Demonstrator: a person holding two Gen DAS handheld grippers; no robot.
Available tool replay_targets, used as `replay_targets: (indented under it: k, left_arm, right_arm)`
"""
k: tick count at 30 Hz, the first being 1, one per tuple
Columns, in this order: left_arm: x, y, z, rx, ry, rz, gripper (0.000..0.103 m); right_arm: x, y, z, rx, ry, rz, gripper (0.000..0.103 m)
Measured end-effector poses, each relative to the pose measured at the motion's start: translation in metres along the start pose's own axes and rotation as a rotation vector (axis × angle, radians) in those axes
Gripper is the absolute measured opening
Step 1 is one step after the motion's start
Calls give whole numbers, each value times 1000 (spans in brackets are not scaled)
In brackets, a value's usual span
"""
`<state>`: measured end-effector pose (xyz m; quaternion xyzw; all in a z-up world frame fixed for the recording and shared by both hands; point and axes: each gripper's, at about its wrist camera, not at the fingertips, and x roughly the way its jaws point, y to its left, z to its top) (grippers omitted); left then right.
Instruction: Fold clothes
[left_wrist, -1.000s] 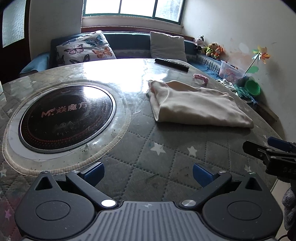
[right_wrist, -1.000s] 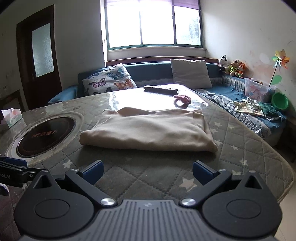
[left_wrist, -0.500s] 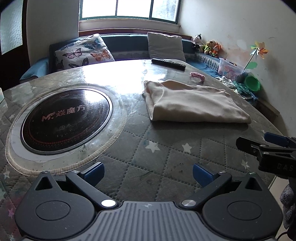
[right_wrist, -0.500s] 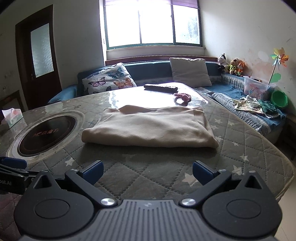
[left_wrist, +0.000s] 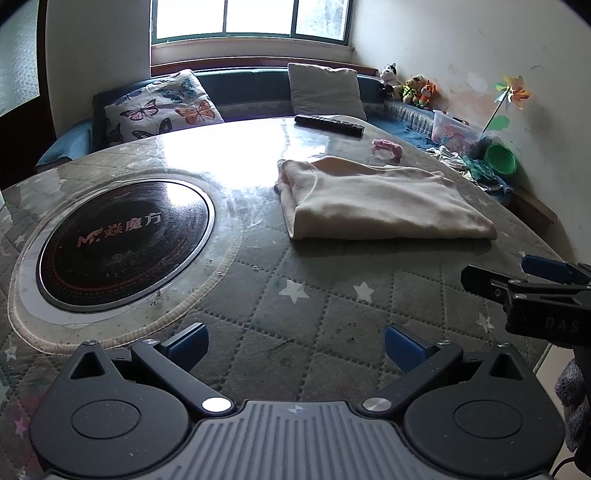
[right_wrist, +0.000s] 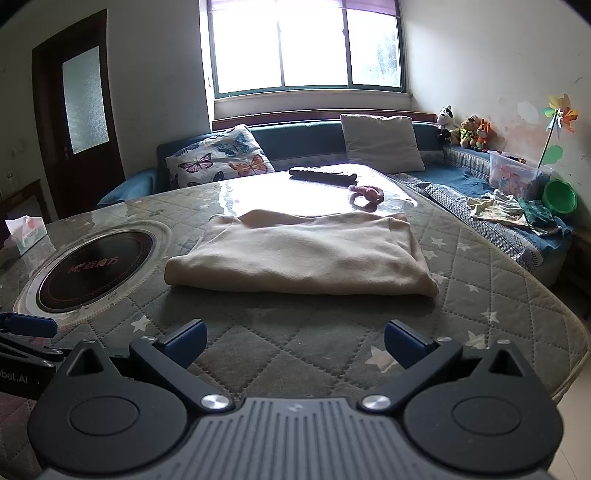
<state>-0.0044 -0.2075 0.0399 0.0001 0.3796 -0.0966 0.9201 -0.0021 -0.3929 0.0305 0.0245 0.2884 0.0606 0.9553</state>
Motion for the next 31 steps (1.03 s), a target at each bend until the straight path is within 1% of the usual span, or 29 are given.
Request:
replay_targets:
  k: [31]
  left_arm:
    - [16, -10, 8, 37, 17, -45, 103]
  right_arm:
    - [16, -1, 6, -10, 29, -8, 103]
